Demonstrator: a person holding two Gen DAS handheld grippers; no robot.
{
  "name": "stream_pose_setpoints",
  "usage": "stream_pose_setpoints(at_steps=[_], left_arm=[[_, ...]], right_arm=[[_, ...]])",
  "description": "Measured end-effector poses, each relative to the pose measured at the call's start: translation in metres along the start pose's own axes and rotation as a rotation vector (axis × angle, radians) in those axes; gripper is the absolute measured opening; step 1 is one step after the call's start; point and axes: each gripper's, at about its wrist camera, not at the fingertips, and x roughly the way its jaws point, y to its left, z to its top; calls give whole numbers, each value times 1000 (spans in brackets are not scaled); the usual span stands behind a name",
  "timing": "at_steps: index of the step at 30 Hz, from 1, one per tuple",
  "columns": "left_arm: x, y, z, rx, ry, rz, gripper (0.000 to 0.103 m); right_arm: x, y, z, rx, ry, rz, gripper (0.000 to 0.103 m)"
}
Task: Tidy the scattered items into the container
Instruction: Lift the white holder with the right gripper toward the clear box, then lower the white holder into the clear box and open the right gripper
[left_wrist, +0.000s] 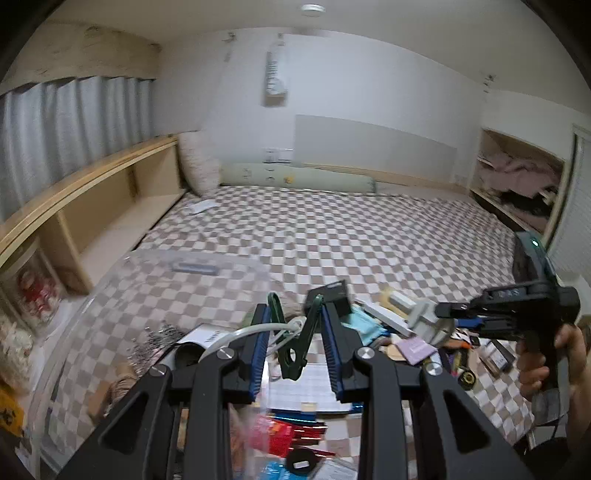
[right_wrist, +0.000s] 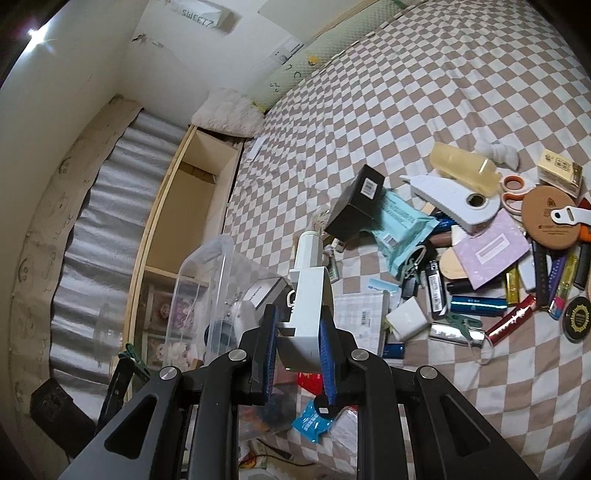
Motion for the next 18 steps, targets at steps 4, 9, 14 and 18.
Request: stream_pose_setpoints(at_steps=[4, 9, 14, 18], left_arm=[[-2, 27, -3, -53, 4, 49, 28], [-5, 51, -12, -110, 28, 103, 28], [-1, 70, -23, -147, 67, 137, 28], [7, 80, -29, -159, 110, 148, 28]], right_arm=[[6, 5, -1, -8, 10, 6, 21], [11, 11, -2, -14, 20, 8, 21], [18, 16, -4, -21, 30, 14, 21], [24, 21, -5, -27, 39, 21, 21]])
